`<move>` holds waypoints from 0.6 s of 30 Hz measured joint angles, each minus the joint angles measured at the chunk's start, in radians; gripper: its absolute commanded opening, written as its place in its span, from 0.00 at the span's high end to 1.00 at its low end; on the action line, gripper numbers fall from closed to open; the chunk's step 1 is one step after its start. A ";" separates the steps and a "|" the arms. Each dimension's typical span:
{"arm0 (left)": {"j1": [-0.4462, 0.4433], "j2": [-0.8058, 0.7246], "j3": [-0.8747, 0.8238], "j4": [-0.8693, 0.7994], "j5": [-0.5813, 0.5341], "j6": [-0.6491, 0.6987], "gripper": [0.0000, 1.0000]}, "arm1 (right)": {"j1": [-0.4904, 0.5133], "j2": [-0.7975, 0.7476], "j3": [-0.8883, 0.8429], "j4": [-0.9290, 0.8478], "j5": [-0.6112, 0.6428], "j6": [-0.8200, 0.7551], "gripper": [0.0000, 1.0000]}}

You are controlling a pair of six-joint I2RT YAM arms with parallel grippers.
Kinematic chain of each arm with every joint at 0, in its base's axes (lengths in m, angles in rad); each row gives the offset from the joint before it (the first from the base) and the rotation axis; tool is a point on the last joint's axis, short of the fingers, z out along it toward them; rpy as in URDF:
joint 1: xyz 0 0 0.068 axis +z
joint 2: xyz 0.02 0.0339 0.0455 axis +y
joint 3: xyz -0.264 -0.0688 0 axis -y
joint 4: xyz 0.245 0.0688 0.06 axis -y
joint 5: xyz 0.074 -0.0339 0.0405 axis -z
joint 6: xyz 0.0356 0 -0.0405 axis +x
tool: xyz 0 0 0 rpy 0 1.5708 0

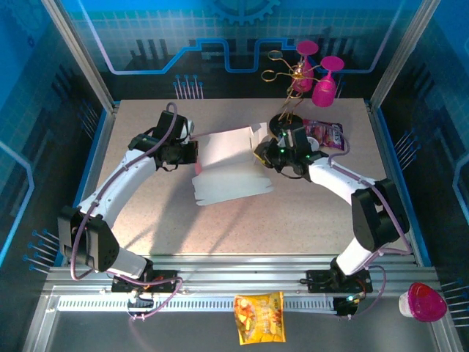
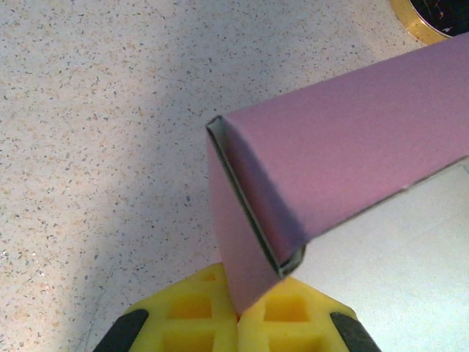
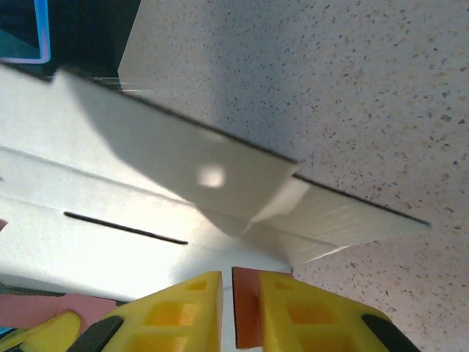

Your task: Fold the paper box

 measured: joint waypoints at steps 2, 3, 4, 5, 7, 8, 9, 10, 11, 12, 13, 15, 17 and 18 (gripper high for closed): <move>0.000 0.000 0.000 0.002 0.000 0.000 1.00 | 0.006 0.019 0.019 -0.017 -0.014 -0.005 0.80; 0.000 0.000 0.000 0.002 0.000 0.000 1.00 | 0.009 0.032 0.033 -0.029 -0.024 -0.008 0.80; 0.000 0.000 0.000 0.002 0.000 0.000 1.00 | 0.012 0.045 0.046 -0.038 -0.032 -0.013 0.80; 0.000 0.000 0.000 0.002 0.000 0.000 1.00 | 0.016 0.058 0.059 -0.051 -0.040 -0.021 0.80; 0.000 0.001 0.000 0.002 -0.001 0.000 1.00 | 0.024 0.078 0.082 -0.081 -0.051 -0.035 0.80; 0.000 0.001 0.000 0.002 -0.001 0.000 1.00 | 0.027 0.086 0.095 -0.098 -0.056 -0.043 0.80; 0.000 0.001 0.000 0.001 -0.001 0.000 1.00 | 0.031 0.094 0.108 -0.114 -0.059 -0.052 0.80; 0.000 0.001 0.000 0.001 -0.002 0.000 1.00 | 0.034 0.100 0.118 -0.127 -0.061 -0.060 0.80; 0.000 0.001 0.000 0.002 -0.003 0.000 1.00 | 0.038 0.107 0.130 -0.143 -0.062 -0.068 0.80; 0.000 0.001 0.000 0.001 -0.006 0.000 1.00 | 0.040 0.113 0.141 -0.158 -0.062 -0.074 0.80; 0.001 0.001 0.000 -0.001 -0.008 -0.001 1.00 | 0.042 0.119 0.151 -0.172 -0.061 -0.080 0.80; 0.002 0.002 0.000 -0.004 -0.011 -0.001 1.00 | 0.044 0.127 0.171 -0.197 -0.061 -0.091 0.80; 0.002 0.005 0.000 -0.005 -0.015 -0.001 1.00 | 0.045 0.130 0.183 -0.217 -0.061 -0.098 0.79; 0.002 0.006 0.000 -0.006 -0.016 -0.001 1.00 | 0.045 0.130 0.186 -0.224 -0.061 -0.102 0.79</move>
